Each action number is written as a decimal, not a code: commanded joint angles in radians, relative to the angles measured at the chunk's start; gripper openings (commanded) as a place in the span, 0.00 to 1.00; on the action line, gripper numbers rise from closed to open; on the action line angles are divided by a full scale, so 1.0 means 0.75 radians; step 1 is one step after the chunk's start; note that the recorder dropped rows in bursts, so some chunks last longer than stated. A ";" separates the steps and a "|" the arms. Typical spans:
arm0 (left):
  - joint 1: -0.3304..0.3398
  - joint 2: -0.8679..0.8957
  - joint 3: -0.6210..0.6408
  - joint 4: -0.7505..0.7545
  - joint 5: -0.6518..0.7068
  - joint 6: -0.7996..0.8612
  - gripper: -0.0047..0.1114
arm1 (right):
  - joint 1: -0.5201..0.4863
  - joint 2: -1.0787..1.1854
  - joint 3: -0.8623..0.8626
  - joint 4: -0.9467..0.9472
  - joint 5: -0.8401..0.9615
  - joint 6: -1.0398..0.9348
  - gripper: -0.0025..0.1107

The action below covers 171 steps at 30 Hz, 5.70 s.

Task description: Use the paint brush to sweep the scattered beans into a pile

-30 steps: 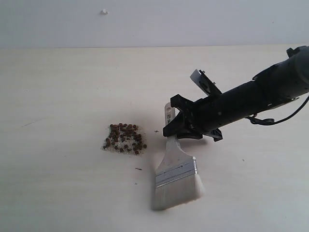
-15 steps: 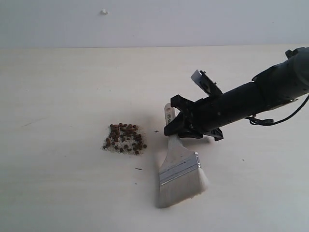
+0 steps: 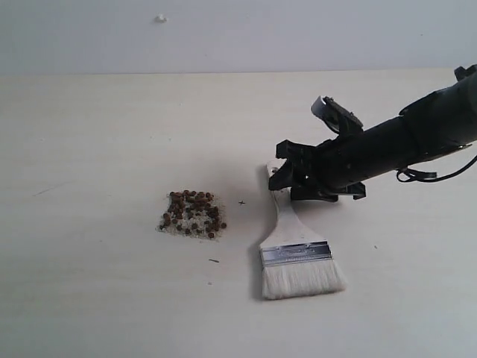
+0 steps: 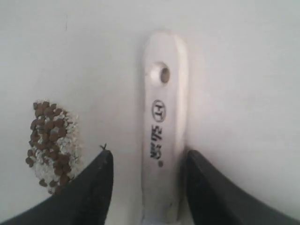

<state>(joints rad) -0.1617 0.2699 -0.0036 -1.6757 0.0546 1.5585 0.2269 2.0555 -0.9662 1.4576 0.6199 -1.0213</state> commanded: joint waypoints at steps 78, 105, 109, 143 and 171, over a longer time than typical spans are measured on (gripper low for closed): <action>-0.009 -0.003 0.005 -0.006 0.013 -0.001 0.04 | -0.333 -2.668 1.191 -1.791 -0.698 1.181 0.02; -0.009 -0.003 0.005 -0.006 0.013 -0.001 0.04 | -0.333 -2.741 1.288 -1.813 -0.512 1.191 0.02; -0.009 -0.003 0.005 -0.006 0.016 -0.001 0.04 | -0.337 -2.741 1.288 -1.813 -0.521 1.191 0.02; -0.009 -0.165 -0.003 1.343 -0.046 0.035 0.04 | -0.333 -2.741 1.288 -1.810 -0.513 1.191 0.02; -0.009 -0.360 0.005 1.981 0.156 -1.941 0.04 | -0.333 -2.741 1.288 -1.812 -0.510 1.191 0.02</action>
<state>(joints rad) -0.1617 0.0062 0.0006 -0.2035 0.1109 0.1221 -0.0189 0.0055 -0.0045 0.0992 0.2367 -0.1313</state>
